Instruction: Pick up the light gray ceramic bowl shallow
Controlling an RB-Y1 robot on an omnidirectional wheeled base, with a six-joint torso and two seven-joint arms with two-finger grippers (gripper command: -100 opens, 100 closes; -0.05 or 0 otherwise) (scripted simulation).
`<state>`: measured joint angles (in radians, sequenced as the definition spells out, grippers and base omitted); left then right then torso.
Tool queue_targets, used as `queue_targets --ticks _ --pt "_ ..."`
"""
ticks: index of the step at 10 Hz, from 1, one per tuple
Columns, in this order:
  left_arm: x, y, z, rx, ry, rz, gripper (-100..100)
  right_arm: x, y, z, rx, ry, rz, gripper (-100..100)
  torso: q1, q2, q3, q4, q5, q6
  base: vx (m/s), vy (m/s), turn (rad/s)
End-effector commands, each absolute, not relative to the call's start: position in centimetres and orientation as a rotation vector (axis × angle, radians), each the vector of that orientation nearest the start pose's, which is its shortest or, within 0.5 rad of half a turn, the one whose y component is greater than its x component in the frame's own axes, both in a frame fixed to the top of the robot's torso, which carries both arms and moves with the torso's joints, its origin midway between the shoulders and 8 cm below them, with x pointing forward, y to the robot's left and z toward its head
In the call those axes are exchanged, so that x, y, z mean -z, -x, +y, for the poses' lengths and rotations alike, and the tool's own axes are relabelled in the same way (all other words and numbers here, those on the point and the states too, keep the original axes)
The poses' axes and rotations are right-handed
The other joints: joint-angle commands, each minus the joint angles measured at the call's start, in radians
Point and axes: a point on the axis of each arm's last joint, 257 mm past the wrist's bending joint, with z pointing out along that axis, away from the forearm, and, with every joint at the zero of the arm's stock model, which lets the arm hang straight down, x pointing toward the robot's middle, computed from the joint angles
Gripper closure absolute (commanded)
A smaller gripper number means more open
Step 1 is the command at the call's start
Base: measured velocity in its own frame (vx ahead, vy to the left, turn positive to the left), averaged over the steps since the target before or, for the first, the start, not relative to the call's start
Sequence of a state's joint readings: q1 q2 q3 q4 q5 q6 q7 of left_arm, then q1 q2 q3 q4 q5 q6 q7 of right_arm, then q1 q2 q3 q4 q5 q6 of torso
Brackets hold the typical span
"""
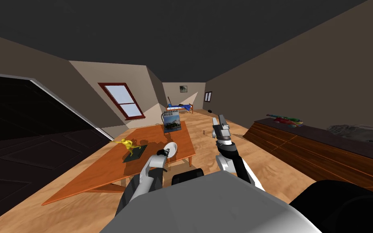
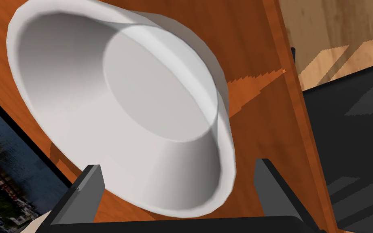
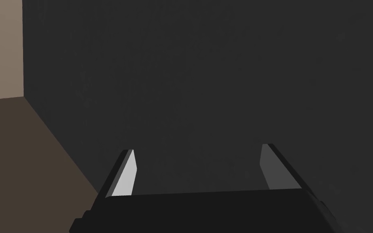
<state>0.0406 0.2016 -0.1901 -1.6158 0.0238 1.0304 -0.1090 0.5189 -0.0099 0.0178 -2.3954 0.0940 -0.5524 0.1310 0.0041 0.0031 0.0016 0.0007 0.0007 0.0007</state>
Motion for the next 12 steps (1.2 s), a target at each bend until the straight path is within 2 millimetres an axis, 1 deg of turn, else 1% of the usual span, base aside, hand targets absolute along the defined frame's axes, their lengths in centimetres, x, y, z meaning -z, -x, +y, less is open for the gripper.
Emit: queue_targets --ticks 1,2,3,4,5,6,8,9,10,11,12 --pt "44.7 -42.2 24.4 0.379 1.559 2.112 -100 -7.6 -31.0 -25.4 -1.161 -0.428 0.592 0 0.0 0.0 0.0 0.0 0.0 0.0 -0.088 0.084 -0.251" --pt "45.5 -42.0 24.6 0.356 1.568 2.125 -100 -7.6 -31.1 -25.4 -1.161 -0.428 0.592 0 0.0 0.001 0.001 0.001 0.001 0.0 -0.015 0.001 -0.046" --pt "46.6 -41.2 25.0 0.325 1.586 2.142 -100 -7.6 -31.0 -25.4 -1.161 -0.428 0.592 0 -0.003 -0.002 -0.001 0.0 0.0 -0.001 0.01 -0.004 0.033" --pt "45.2 -44.0 25.5 0.361 1.599 2.058 -100 -7.6 -31.0 -25.4 -1.161 -0.428 0.592 0 -0.004 -0.004 -0.002 0.0 0.0 -0.001 -0.091 0.036 -0.3" --pt "45.2 -44.5 25.5 0.363 1.616 2.048 -100 -7.6 -31.0 -25.4 -1.161 -0.428 0.592 0 -0.003 0.0 0.0 0.0 0.0 0.0 -0.091 0.036 -0.302" --pt "45.4 -44.8 25.5 0.354 1.616 2.053 -100 -7.6 -31.1 -25.4 -1.161 -0.428 0.592 0 -0.003 0.001 0.001 0.001 0.0 0.0 -0.018 0.007 -0.06" --pt "47.4 -43.4 26.2 0.301 1.646 2.08 -100 -7.6 -31.0 -25.4 -1.161 -0.428 0.592 0 -0.005 -0.005 -0.002 0.0 0.0 0.0 0.01 -0.004 0.033" --pt "47.9 -43.0 26.4 0.286 1.654 2.087 -100 -7.6 -31.0 -25.4 -1.161 -0.428 0.592 0 -0.005 -0.006 -0.003 0.0 0.0 0.0 0.004 -0.002 0.014" --pt "46.4 -45.7 26.8 0.327 1.663 2.008 -100 -7.6 -31.0 -25.4 -1.161 -0.428 0.592 0 -0.005 -0.005 -0.003 0.0 0.0 0.0 -0.115 0.046 -0.381" --pt "46.3 -46.5 26.7 0.325 1.678 1.999 -100 -7.6 -31.1 -25.4 -1.161 -0.428 0.592 0 -0.003 0.0 0.0 0.001 0.0 0.001 -0.094 0.037 -0.31" --pt "47.7 -45.5 27.2 0.285 1.7 2.018 -100 -7.6 -31.1 -25.4 -1.161 -0.428 0.592 0 -0.003 0.0 0.001 0.002 0.0 0.001 -0.019 0.007 -0.063"
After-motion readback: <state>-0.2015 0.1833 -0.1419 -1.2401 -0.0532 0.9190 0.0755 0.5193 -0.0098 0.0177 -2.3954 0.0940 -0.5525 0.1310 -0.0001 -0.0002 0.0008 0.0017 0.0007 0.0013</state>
